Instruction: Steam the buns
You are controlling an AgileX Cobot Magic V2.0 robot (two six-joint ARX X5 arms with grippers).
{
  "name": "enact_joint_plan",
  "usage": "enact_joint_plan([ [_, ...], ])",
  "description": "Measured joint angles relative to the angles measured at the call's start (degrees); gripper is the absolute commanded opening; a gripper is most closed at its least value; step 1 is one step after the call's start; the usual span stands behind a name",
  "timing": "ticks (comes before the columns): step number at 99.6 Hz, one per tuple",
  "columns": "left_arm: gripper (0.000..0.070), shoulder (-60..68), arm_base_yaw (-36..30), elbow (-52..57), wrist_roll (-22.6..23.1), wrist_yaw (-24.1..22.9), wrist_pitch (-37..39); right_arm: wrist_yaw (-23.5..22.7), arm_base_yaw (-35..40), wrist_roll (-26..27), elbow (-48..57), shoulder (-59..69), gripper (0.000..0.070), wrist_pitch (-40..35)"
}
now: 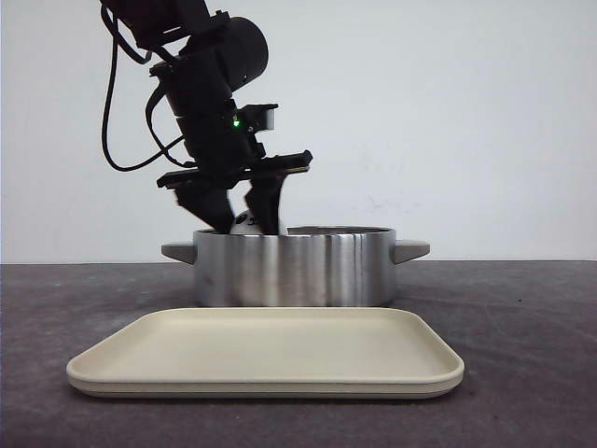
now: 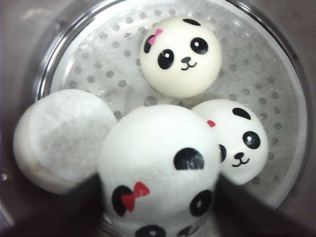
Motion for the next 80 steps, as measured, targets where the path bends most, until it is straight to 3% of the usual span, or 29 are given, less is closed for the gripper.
enact_joint_plan([
  [41, 0.0596, 0.2, 0.3, 6.1, -0.5, 0.0, -6.4, 0.2, -0.2, -0.3, 0.0, 0.0, 0.0009, 0.0],
  [66, 0.0582, -6.2, 0.3, 8.3, -3.4, 0.0, -8.8, 0.1, -2.7, -1.4, -4.0, 0.0, 0.0009, -0.1],
  [70, 0.0567, -8.5, 0.3, 8.3, -3.4, 0.0, -9.0, 0.0, -3.3, -1.5, -5.6, 0.0, 0.0009, -0.4],
  [80, 0.0452, -14.8, 0.3, 8.3, -2.5, 0.0, -10.6, 0.0, -4.3, -1.6, -10.1, 0.1, 0.0009, -0.5],
])
